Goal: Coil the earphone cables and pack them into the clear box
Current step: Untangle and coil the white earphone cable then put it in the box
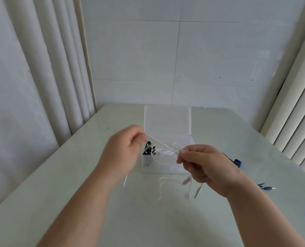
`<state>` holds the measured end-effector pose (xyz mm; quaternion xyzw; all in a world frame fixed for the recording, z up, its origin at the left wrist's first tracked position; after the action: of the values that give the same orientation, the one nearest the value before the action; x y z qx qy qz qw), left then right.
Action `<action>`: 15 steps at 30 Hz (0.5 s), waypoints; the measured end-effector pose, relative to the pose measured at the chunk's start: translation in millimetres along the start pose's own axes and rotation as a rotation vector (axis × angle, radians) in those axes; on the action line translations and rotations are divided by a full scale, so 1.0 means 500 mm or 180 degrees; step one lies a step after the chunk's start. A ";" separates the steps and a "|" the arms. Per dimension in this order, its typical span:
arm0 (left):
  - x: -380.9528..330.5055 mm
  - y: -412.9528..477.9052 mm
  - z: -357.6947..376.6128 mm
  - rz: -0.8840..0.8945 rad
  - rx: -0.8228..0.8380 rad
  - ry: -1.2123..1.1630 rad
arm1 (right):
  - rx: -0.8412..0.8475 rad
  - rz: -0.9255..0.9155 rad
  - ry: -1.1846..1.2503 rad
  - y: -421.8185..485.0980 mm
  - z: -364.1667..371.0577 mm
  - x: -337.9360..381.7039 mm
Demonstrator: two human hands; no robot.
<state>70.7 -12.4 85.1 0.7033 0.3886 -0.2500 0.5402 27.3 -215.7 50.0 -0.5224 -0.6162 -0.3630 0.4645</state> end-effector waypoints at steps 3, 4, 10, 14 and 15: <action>0.019 0.006 -0.055 -0.0101 -0.0827 -0.0046 | 0.0064 -0.0003 0.0019 -0.002 -0.008 0.000; 0.020 0.004 -0.057 -0.0090 -0.0932 -0.0038 | 0.0093 -0.0014 -0.0053 -0.002 -0.007 0.001; 0.043 -0.001 -0.113 -0.0124 -0.1832 -0.0631 | 0.0062 0.0065 -0.0409 -0.005 -0.021 -0.004; 0.086 -0.006 -0.147 -0.0524 -0.2313 -0.1152 | -0.0059 0.0070 -0.0262 -0.002 -0.033 -0.010; 0.094 -0.007 -0.149 -0.0612 -0.2362 -0.1304 | -0.0094 0.0060 -0.0262 -0.002 -0.035 -0.010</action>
<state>89.8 71.9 68.4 0.3579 0.4007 -0.2769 0.7967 29.8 -233.6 50.4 -0.5495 -0.6244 -0.3458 0.4343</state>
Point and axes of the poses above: each hand's wrist, its own y-axis towards the middle knuckle, its own z-axis out of the palm, x = y × z, the point moved 7 cm from there along y, towards the middle knuckle, and after that the axes turned 14 degrees about -y, right-handed, at the moved point
